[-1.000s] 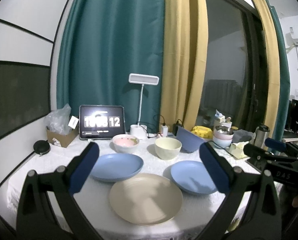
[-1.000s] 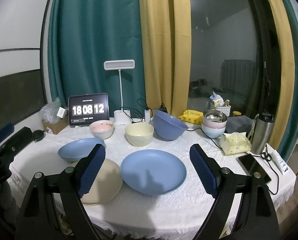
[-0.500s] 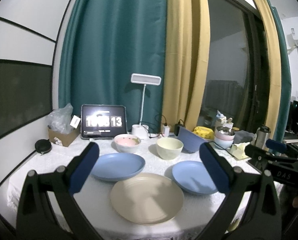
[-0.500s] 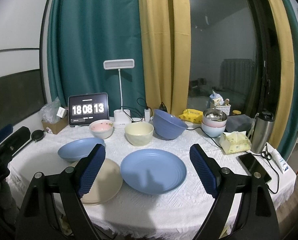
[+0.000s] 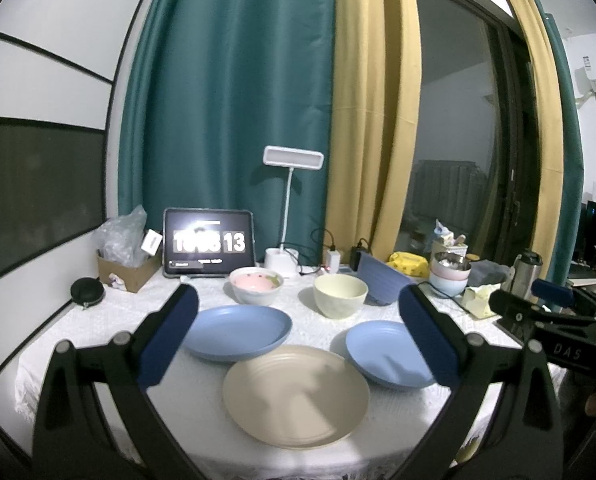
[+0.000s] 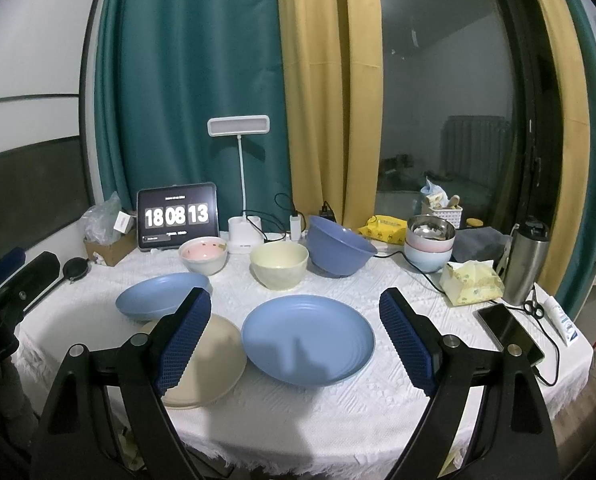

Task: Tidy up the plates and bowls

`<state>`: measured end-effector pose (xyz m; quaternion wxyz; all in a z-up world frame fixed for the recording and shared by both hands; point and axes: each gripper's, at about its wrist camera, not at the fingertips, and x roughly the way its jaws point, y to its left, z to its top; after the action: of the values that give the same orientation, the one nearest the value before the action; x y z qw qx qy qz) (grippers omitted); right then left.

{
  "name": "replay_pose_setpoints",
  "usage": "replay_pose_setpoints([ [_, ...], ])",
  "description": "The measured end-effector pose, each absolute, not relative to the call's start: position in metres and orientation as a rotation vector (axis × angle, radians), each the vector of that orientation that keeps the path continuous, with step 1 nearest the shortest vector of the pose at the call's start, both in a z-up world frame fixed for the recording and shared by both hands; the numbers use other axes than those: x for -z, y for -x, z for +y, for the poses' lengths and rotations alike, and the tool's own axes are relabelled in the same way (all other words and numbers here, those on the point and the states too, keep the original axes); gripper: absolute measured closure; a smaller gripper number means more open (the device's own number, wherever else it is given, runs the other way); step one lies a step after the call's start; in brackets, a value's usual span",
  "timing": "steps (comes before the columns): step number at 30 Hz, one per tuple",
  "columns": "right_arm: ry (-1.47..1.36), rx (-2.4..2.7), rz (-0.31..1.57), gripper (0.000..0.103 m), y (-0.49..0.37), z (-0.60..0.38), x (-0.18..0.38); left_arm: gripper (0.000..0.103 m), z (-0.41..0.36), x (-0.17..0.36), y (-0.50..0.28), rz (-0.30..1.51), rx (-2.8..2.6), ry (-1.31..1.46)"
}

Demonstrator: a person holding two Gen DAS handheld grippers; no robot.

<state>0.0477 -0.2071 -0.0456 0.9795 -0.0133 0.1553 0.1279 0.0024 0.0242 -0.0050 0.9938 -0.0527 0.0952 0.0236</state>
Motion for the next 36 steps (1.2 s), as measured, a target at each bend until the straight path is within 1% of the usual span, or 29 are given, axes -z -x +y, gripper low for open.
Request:
replay_pose_setpoints([
  [23, 0.032, -0.259, 0.312, 0.014, -0.044, -0.206, 0.052, 0.002, 0.027, 0.006, -0.003, 0.191, -0.046, 0.104],
  [30, 0.04, -0.264, 0.332, 0.014, -0.044, -0.205, 0.062, 0.002, 0.032, 0.008, -0.006, 0.206, -0.038, 0.103],
  [36, 0.035, -0.266, 0.373, 0.014, -0.061, -0.205, 0.068, 0.002, 0.027, 0.014, -0.024, 0.243, -0.033, 0.088],
])
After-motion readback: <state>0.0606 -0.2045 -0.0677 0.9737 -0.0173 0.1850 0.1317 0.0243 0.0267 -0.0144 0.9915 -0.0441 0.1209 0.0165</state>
